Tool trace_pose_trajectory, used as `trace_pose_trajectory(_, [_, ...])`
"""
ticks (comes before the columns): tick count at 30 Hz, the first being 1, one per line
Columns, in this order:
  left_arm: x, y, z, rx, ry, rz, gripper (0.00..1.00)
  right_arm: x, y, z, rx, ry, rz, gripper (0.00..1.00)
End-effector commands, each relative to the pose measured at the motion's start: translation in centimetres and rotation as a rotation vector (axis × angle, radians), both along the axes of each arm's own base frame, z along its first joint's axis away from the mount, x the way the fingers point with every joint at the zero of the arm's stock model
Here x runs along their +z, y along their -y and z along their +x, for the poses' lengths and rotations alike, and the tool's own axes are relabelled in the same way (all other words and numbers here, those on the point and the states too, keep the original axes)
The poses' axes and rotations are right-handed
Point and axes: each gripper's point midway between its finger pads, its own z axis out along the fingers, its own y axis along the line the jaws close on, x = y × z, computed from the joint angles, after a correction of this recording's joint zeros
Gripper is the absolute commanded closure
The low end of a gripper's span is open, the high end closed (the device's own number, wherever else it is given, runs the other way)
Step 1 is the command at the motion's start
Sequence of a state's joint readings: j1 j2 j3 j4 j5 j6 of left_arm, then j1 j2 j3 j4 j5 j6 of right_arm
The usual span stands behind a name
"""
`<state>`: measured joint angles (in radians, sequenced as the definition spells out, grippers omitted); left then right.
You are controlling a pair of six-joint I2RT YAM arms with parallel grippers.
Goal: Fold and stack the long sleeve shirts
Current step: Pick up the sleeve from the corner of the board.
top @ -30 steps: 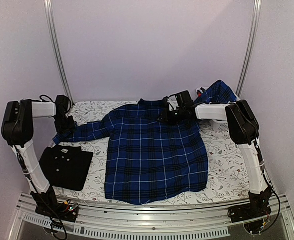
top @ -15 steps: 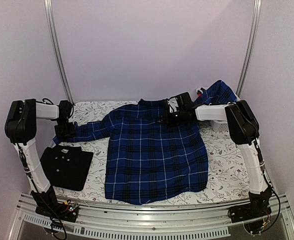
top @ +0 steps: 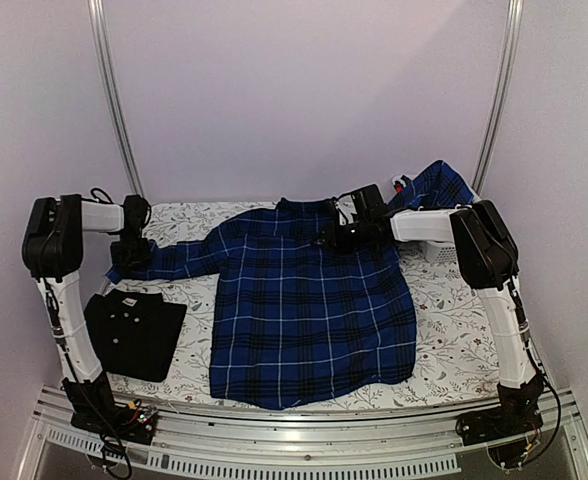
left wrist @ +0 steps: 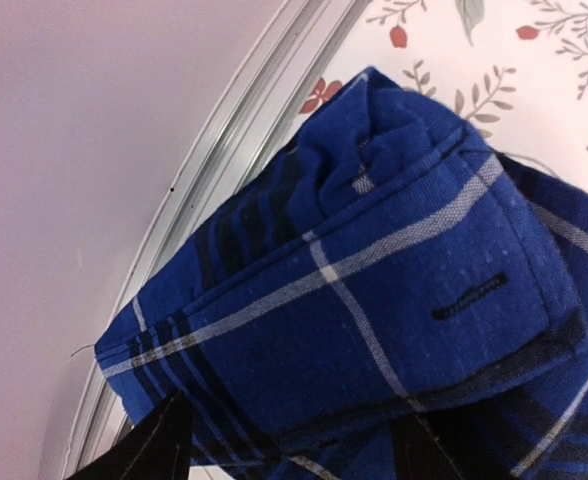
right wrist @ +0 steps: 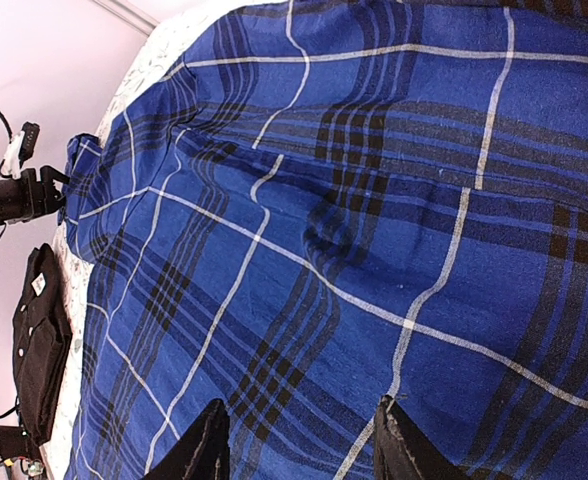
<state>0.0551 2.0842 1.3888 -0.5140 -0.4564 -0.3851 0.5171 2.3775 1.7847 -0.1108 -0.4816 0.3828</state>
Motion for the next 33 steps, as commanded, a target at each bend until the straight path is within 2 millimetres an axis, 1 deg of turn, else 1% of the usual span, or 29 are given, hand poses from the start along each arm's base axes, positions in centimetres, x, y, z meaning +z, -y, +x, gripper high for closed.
trace_pose_trajectory(1, [-0.4,-1.0,0.4,0.005,-0.014,0.030,0.32,0.9,-0.3,-0.2,0.005,0.011,0.017,0.53])
trace_pose_trajectory(4, [0.2,-1.4,0.9,0.004,0.013,0.038,0.34,0.8,-0.3,-0.3,0.004,0.008,0.016,0.53])
trace_pose_trajectory(10, [1.0,-2.2,1.9,0.012,0.067,0.049,0.46,0.8,-0.3,-0.3,0.003,0.007,0.021,0.53])
trace_pose_trajectory(12, [1.4,-2.5,2.2,0.014,0.081,0.050,0.48,0.9,-0.3,-0.2,0.002,0.008,0.021,0.53])
trace_pose_trajectory(17, [1.1,-2.9,2.8,0.006,0.075,0.047,0.57,0.8,-0.3,-0.2,0.002,0.007,0.022,0.53])
trace_pose_trajectory(22, [0.9,-3.3,3.1,0.008,0.075,0.049,0.70,0.7,-0.4,-0.3,0.002,0.002,0.024,0.53])
trace_pose_trajectory(24, [1.0,-3.4,3.1,0.011,0.074,0.048,0.80,0.7,-0.4,-0.3,0.003,0.001,0.023,0.53])
trace_pose_trajectory(27, [1.8,-3.4,3.2,0.008,0.087,0.047,0.93,0.9,-0.4,-0.3,0.004,0.004,0.025,0.53])
trace_pose_trajectory(29, [2.9,-3.3,3.2,0.005,0.103,0.045,1.00,1.1,-0.4,-0.3,0.006,0.008,0.027,0.53])
trace_pose_trajectory(30, [3.5,-3.2,3.2,0.005,0.108,0.047,1.00,1.1,-0.4,-0.3,0.006,0.010,0.026,0.53])
trace_pose_trajectory(33, [6.3,-2.8,2.9,-0.002,0.144,0.051,1.00,1.4,-0.4,-0.3,0.011,0.016,0.026,0.53])
